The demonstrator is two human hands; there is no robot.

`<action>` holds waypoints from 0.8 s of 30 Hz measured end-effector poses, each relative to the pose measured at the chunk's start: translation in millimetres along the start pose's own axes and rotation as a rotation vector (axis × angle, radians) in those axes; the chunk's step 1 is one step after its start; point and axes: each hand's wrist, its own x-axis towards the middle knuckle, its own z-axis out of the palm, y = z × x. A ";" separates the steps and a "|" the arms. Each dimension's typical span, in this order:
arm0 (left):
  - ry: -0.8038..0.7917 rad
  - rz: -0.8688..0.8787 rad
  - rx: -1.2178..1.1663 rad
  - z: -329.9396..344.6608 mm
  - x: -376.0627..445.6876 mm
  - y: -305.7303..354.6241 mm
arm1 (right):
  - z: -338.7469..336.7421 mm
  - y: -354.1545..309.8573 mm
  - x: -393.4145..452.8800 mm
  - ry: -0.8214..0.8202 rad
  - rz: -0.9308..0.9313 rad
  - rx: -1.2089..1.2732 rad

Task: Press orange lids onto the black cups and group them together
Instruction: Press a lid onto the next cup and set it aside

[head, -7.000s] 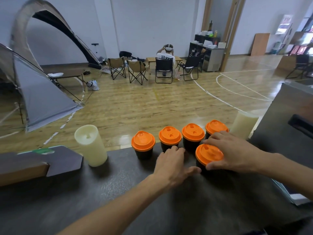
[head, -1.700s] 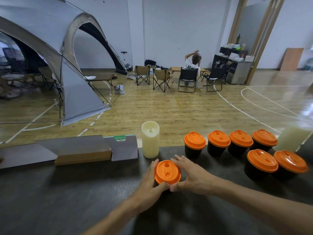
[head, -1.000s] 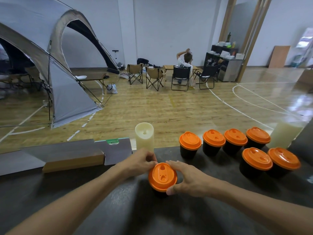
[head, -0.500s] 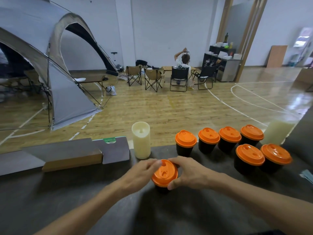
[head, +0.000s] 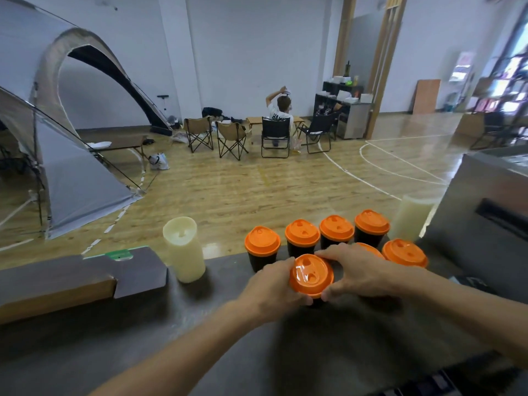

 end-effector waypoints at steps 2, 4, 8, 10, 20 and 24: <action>-0.009 -0.006 0.036 7.1 14.8 8.4 | -4.2 14.1 1.8 0.011 0.002 -0.057; -0.010 -0.026 0.080 11.8 25.9 13.4 | -5.9 25.0 4.4 0.002 0.004 -0.112; -0.026 -0.054 0.112 19.1 39.0 15.0 | -5.0 38.3 11.7 -0.021 0.015 -0.161; -0.031 -0.075 0.121 21.9 42.7 14.4 | -3.6 42.6 15.1 -0.048 0.042 -0.142; -0.017 -0.093 0.152 24.7 45.5 20.1 | -3.2 52.8 18.5 -0.104 0.082 -0.107; -0.003 -0.096 0.168 19.6 44.2 16.1 | -3.1 55.2 19.9 -0.104 0.102 -0.110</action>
